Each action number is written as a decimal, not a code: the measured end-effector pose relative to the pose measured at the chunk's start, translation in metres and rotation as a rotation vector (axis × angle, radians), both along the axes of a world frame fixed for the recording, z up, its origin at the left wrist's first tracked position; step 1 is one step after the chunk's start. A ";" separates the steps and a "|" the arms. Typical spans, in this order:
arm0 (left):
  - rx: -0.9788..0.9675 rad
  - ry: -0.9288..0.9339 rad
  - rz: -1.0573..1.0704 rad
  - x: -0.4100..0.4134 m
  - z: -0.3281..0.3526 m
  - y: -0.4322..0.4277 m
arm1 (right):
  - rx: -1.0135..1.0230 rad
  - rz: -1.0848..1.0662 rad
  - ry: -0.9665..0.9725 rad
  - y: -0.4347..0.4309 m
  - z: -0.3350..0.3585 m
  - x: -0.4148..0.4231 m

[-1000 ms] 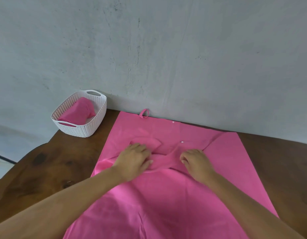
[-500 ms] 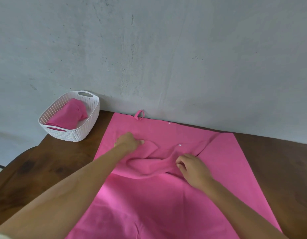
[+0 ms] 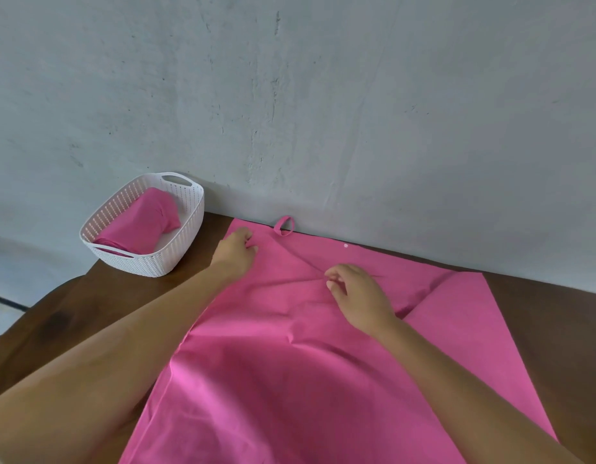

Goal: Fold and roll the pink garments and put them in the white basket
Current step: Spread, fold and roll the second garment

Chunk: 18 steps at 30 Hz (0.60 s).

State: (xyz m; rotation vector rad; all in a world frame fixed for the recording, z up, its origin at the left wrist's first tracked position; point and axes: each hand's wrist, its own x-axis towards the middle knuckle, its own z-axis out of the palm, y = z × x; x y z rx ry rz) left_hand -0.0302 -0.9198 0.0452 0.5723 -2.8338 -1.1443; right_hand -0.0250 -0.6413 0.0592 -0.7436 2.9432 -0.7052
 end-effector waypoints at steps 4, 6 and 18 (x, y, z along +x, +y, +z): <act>0.014 0.000 0.038 -0.016 -0.005 -0.008 | 0.015 0.015 -0.055 -0.029 -0.004 -0.026; -0.001 0.012 0.063 -0.023 -0.006 -0.009 | 0.032 0.029 -0.087 -0.043 -0.006 -0.039; -0.189 0.054 0.188 -0.053 -0.028 -0.033 | -0.050 0.024 -0.211 -0.110 -0.014 -0.093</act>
